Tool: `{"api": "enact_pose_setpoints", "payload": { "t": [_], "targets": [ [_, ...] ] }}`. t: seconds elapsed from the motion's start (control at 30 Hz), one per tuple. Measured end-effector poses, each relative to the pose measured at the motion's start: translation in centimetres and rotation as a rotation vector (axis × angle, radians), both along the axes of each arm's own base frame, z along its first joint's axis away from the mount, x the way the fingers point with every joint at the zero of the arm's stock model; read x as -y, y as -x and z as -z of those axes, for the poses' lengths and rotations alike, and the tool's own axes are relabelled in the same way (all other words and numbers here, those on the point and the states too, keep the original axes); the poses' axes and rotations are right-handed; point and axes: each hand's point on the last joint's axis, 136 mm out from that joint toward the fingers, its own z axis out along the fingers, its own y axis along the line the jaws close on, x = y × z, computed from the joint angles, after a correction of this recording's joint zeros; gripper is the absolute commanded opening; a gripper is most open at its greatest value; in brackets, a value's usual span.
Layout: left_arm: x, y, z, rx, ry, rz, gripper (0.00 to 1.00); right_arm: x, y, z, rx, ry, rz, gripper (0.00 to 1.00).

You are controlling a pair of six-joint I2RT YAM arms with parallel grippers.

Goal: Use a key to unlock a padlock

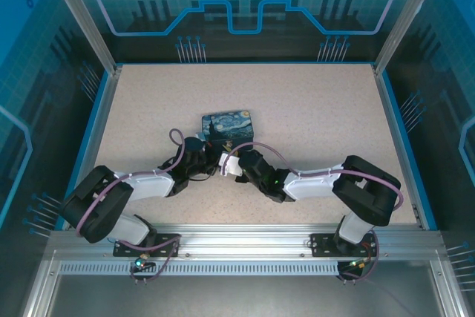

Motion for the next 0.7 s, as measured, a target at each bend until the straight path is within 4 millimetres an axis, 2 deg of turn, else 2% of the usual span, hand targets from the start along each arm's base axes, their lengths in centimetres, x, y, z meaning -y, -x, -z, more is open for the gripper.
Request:
{"api": "enact_pose_setpoints", "payload": {
  "t": [0.4,0.7],
  "targets": [
    [-0.28,-0.29,-0.08,0.001,0.004,-0.02,0.0,-0.17,-0.63,-0.01,-0.025,-0.067,0.021,0.01],
    [-0.43,-0.58,-0.29,0.014,0.003,-0.035,0.0,-0.13,-1.02,-0.05,-0.153,-0.252,0.119,0.0]
  ]
}}
